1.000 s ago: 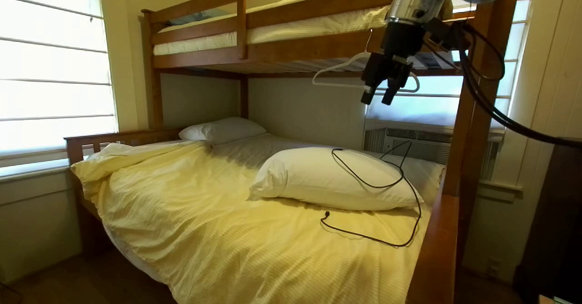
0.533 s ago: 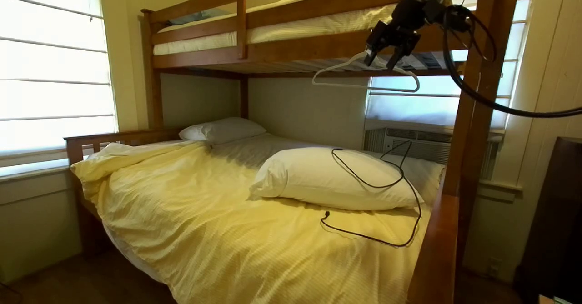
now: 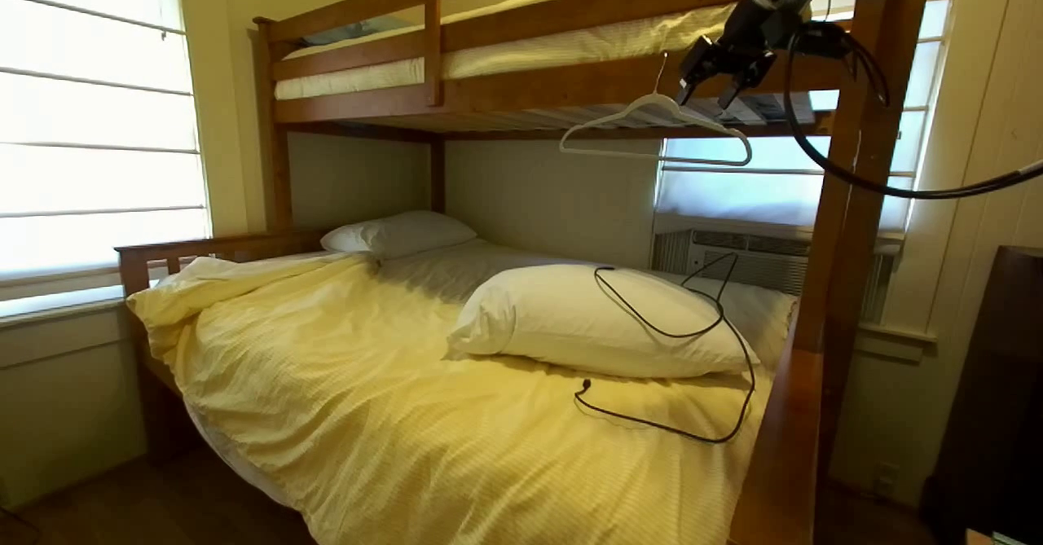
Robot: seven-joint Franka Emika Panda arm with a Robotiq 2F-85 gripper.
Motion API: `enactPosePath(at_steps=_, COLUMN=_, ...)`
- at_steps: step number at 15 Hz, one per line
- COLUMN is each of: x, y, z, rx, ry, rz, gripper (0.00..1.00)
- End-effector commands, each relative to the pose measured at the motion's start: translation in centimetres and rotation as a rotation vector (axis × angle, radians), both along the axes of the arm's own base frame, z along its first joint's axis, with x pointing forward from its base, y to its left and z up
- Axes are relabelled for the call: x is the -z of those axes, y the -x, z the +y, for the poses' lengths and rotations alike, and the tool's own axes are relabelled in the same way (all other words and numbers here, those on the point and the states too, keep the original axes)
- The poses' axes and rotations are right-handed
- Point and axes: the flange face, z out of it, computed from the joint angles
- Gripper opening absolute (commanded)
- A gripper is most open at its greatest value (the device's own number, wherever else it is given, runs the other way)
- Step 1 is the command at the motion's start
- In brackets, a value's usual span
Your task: Put the hanger on the pillow
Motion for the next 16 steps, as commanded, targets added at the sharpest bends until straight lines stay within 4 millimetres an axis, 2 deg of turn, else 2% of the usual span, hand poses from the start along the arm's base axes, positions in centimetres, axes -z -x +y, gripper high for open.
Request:
enactPosePath(at_steps=1, x=-0.1, y=-0.1, z=-0.2, rx=0.004, ry=0.001, rz=0.001, gripper=1.00)
enactPosePath(at_steps=4, x=-0.1, y=-0.2, z=-0.1, rx=0.005, ry=0.002, rz=-0.001, gripper=1.00)
enactPosePath(at_steps=7, x=0.4, y=-0.6, z=-1.3, rx=-0.012, ry=0.003, rz=0.020, gripper=1.00)
enactPosePath(at_steps=16, x=0.3, y=0.4, z=-9.8, rx=0.070, ry=0.038, rz=0.010, gripper=1.00)
